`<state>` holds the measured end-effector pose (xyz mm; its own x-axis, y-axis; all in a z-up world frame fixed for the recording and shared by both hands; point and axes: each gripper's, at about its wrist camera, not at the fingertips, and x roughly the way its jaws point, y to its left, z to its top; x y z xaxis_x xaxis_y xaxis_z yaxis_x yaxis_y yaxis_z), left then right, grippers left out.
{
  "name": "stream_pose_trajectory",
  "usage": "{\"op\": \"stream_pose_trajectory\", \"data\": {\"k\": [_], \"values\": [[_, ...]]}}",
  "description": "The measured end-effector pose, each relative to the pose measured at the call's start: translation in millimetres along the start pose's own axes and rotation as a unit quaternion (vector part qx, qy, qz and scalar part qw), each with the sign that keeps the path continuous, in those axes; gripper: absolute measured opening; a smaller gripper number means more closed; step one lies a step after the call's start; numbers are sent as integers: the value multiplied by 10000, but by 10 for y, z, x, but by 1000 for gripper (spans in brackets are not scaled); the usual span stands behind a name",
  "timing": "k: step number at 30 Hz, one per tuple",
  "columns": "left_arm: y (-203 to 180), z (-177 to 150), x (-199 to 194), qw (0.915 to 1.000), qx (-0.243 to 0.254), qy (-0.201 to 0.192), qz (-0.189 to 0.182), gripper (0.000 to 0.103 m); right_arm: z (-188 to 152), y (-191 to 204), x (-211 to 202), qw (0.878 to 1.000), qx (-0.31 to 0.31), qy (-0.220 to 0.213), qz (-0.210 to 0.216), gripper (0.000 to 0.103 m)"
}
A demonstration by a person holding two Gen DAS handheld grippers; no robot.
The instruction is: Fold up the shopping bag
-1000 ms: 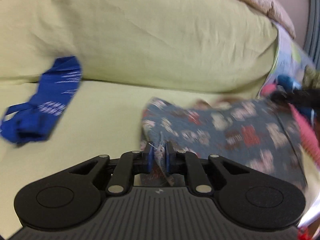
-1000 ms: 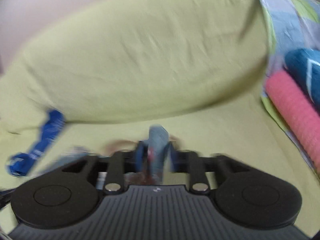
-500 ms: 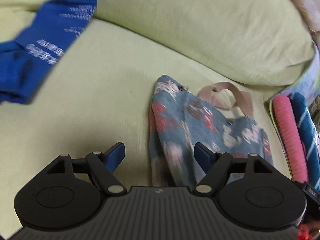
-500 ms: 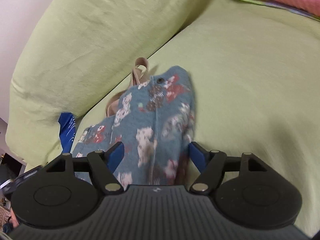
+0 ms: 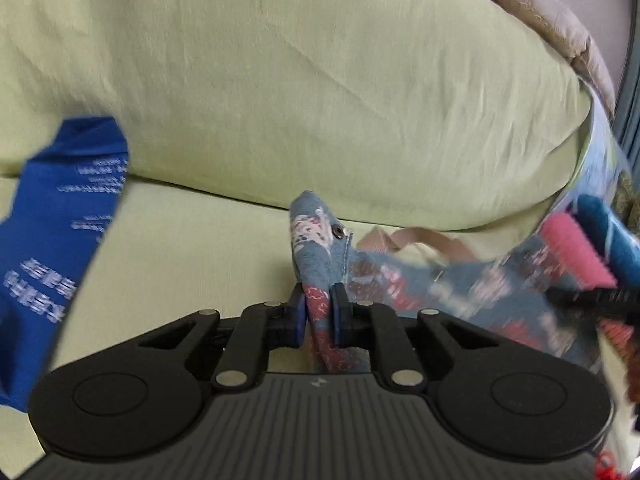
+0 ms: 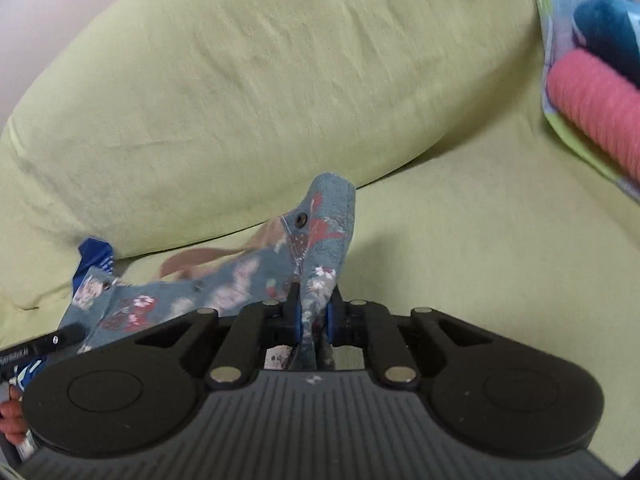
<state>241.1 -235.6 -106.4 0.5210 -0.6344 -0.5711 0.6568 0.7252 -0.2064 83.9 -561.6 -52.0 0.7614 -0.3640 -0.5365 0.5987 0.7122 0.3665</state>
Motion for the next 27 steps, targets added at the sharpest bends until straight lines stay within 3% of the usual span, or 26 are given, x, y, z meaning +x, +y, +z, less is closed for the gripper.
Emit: {"op": "stream_pose_trajectory", "data": {"k": [1, 2, 3, 5, 7, 10, 13, 16, 19, 21, 24, 27], "values": [[-17, -30, 89, 9989, 140, 318, 316, 42, -11, 16, 36, 9995, -81, 180, -239, 38], [-33, -69, 163, 9954, 312, 595, 687, 45, -50, 17, 68, 9979, -105, 347, -546, 51], [-47, -114, 165, 9921, 466, 686, 936, 47, -112, 0, 42, 9962, -120, 425, -749, 50], [-87, -184, 32, 9898, 627, 586, 1135, 46, -257, -40, -157, 9975, -47, 277, -648, 49], [-217, -176, -240, 9895, 616, 369, 1256, 35, -427, -47, -476, 9990, 79, -30, -436, 44], [-634, -218, -748, 9917, 984, -212, 806, 35, -691, 141, -895, 9987, -343, -384, -16, 31], [-1162, -388, -977, 9818, 1781, -552, 366, 39, -900, 385, -1071, 9946, -921, -403, 276, 26], [-1407, -710, -856, 9735, 2220, -192, 511, 42, -1079, 500, -1023, 9935, -1116, -171, 128, 25], [-1334, -1070, -631, 9746, 2040, 414, 826, 39, -1282, 490, -948, 9899, -1407, 175, -94, 25], [-1220, -1263, -634, 9761, 1951, 251, 922, 38, -1398, 486, -916, 9866, -1603, 232, -171, 25], [-1331, -1255, -589, 9686, 2150, 307, 1210, 38, -1420, 510, -896, 9848, -1700, 220, -267, 25], [-1322, -1175, -551, 9739, 1791, 465, 1313, 39, -1395, 532, -900, 9856, -1617, 355, -339, 28]]}}
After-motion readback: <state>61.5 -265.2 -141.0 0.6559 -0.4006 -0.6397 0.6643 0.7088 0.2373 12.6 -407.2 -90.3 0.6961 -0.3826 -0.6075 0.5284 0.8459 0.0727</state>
